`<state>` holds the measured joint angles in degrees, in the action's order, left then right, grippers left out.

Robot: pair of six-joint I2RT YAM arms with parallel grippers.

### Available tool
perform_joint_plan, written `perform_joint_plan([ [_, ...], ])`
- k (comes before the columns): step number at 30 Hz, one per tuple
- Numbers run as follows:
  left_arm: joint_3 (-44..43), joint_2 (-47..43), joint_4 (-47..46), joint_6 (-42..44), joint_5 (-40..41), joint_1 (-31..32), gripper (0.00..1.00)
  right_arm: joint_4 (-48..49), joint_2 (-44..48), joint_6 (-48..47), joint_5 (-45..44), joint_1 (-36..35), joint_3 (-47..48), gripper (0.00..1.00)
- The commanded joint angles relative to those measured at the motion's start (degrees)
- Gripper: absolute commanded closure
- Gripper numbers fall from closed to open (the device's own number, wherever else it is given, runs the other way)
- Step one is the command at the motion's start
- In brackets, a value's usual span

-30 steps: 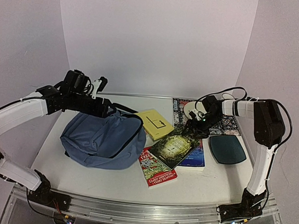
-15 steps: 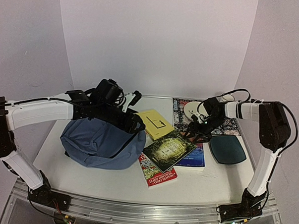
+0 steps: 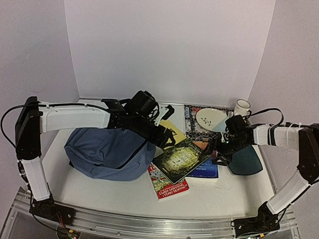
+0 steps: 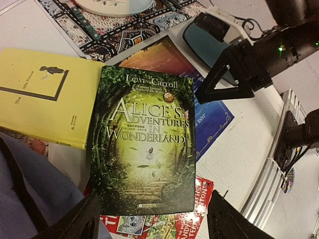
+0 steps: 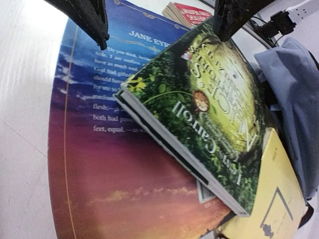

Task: Pack the student bag
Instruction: Adjust the book, then grab the book from the book.

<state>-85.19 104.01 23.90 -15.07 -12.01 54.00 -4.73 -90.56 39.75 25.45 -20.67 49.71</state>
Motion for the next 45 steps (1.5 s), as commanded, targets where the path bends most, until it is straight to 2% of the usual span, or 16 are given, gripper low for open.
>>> perform_joint_plan([
  [1,-4.82,4.57,-0.92,-0.07,-0.33,0.23,0.24,7.76,4.68,11.29,-2.61,-2.23,-3.42,0.28],
  [8,-10.6,11.95,1.86,0.62,1.14,0.23,0.24,10.98,4.9,18.09,-8.94,-4.1,-6.81,0.27],
  [16,-15.44,19.19,5.68,0.75,3.65,-0.15,0.24,16.85,-0.35,21.46,-9.04,-5.84,-6.89,0.25],
  [25,-15.76,23.97,7.08,-2.57,-1.6,-1.65,0.23,24.49,-3.59,25.15,-8.71,-6.85,-7.78,0.23],
  [29,-15.58,25.45,7.04,-3.85,-4.76,-1.7,0.24,29.9,-3.94,24.52,-5.15,-6.96,-6.15,0.27],
  [37,-17.29,24.06,6.8,-6.81,-8.62,-2.57,0.24,36.52,-2.91,22.93,2.0,-6.93,-1.99,0.48],
  [42,-17.64,21.69,4.92,-9.07,-10.23,-3.87,0.24,36.59,-1.12,22.23,1.19,-6.96,-1.98,0.74],
  [45,-17.33,21.2,3.63,-9.89,-10.96,-4.17,0.24,36.72,-1.31,21.97,1.18,-6.99,-1.95,0.81],
])
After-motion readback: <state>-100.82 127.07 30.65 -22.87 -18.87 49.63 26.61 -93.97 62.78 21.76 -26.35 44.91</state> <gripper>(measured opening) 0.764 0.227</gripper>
